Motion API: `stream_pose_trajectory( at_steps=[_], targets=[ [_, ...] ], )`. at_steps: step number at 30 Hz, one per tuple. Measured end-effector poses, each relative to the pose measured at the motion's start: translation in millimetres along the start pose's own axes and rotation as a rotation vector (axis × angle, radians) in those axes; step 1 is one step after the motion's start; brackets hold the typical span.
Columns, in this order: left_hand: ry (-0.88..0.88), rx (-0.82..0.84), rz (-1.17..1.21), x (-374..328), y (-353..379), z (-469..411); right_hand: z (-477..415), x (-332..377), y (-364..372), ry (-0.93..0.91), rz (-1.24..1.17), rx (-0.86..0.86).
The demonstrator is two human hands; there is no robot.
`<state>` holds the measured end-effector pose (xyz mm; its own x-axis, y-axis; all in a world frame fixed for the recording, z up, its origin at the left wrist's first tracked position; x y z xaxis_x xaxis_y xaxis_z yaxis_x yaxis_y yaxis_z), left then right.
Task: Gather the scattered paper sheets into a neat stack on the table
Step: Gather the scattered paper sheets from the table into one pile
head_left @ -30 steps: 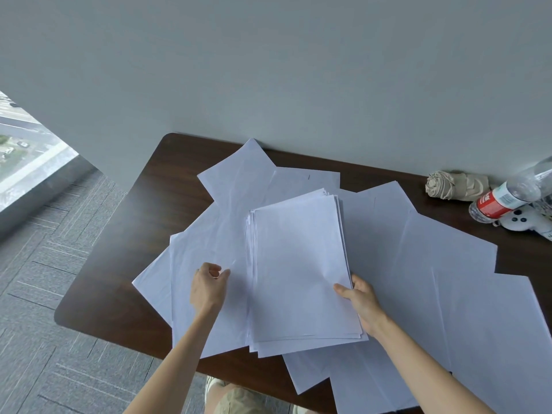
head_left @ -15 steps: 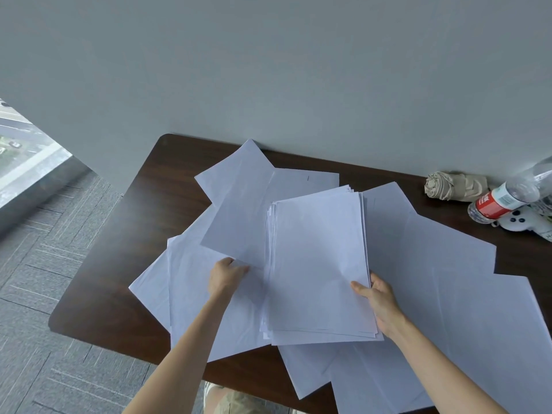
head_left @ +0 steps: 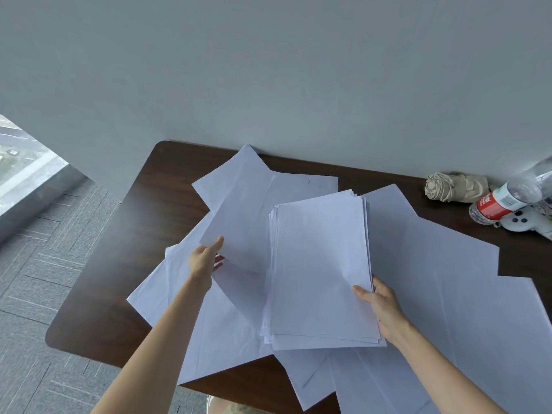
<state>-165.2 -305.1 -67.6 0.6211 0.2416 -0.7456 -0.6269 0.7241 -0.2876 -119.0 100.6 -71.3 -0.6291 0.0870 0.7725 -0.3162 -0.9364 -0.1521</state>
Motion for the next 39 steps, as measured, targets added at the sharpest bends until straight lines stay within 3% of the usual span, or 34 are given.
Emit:
stream_pose_trajectory(
  at_steps=[3, 6, 9, 19, 22, 26, 33, 39],
  targets=[
    [0.162, -0.071, -0.124, -12.4, -1.8, -4.1, -0.6, 2.2, -1.4, -0.003, 0.004, -0.004],
    [0.241, 0.004, -0.061, -21.4, -3.2, 4.7, 1.2, 6.2, -3.5, 0.017, -0.025, -0.009],
    [0.270, 0.049, -0.142, -22.3, -9.9, 9.3, 1.4, 9.4, -4.1, 0.033, -0.059, -0.014],
    [-0.017, 0.380, -0.370, 49.0, -40.0, 47.9, 1.9, 7.4, 4.2, 0.039, -0.084, -0.016],
    [-0.075, 0.309, -0.349, 59.6, -45.3, 42.8, 4.8, 3.6, 10.0, 0.037, -0.060, -0.002],
    [0.088, 0.156, -0.283, 41.0, -38.2, 35.2, 7.7, 4.2, 17.1, 0.016, -0.036, 0.013],
    [0.127, 0.227, -0.304, 40.0, -30.6, 45.9, 11.5, 19.2, 42.8, -0.022, -0.059, 0.052],
    [-0.098, 0.334, -0.295, 46.6, -36.9, 39.6, 12.2, 26.5, 80.4, -0.025, -0.061, 0.096]
  ],
)
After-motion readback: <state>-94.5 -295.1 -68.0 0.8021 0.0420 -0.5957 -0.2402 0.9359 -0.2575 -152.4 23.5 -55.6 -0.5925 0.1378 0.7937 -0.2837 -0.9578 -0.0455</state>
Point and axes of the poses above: each hand's wrist, its own z-axis away from the middle knuckle, its own y-axis out of the palm, x = y × z, the point moved 7 cm from there along -z, towards the middle knuckle, and after that the axes turned 13 degrees about -x, right-handed, at the moved point
